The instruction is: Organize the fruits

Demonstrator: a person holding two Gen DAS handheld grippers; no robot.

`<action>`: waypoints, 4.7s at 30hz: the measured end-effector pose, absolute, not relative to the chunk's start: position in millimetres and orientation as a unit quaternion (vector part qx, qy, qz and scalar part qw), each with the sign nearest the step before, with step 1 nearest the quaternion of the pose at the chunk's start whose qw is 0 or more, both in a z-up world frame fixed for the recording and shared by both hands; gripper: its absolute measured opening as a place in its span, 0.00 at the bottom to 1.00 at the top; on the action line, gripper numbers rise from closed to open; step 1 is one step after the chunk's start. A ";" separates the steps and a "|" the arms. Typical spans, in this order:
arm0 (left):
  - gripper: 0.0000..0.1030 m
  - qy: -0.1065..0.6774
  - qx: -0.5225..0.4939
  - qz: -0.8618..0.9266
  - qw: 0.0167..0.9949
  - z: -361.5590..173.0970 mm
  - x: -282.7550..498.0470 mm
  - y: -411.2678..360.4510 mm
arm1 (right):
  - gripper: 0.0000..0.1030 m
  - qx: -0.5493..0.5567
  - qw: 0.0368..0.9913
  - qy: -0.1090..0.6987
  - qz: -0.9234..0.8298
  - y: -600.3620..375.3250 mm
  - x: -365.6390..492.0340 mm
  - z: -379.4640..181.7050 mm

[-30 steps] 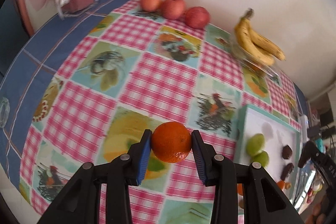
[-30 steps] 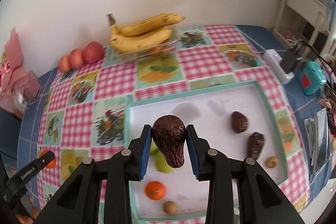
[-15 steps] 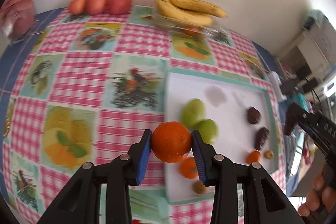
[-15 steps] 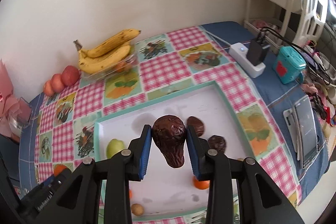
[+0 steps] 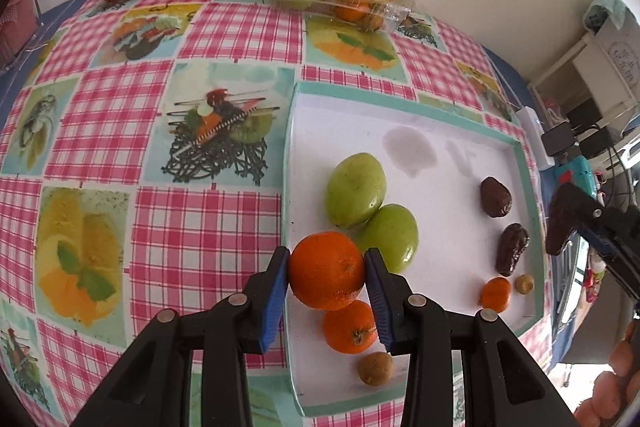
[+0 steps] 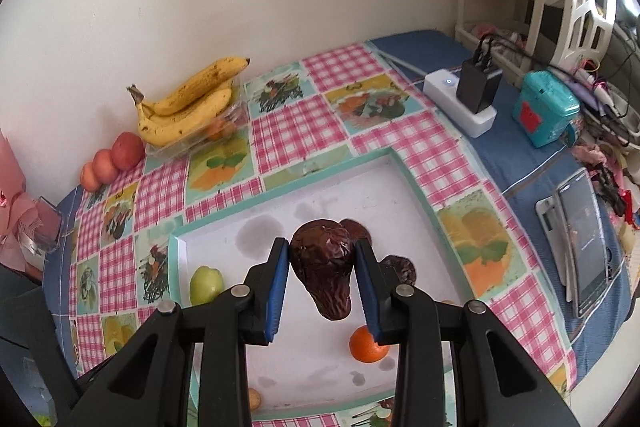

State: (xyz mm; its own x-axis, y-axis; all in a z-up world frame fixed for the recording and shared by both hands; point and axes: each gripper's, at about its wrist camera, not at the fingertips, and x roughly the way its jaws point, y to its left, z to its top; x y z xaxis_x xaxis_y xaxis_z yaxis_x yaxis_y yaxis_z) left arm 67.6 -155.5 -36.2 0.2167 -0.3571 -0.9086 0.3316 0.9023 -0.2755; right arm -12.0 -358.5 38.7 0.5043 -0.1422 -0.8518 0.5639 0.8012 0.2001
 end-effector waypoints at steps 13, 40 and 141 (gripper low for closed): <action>0.39 0.585 0.004 -0.226 0.779 -39.5 65.4 -165.4 | 0.34 0.241 0.804 0.509 -0.191 -352.0 4.3 -9.2; 0.40 0.597 0.011 -0.218 0.772 -48.2 67.0 -167.1 | 0.34 0.244 0.777 0.549 -0.187 -350.2 17.9 -45.9; 1.00 0.521 0.114 -0.016 0.846 1.9 -14.2 -19.2 | 0.90 0.087 0.840 0.516 -0.145 -227.5 -81.6 -10.2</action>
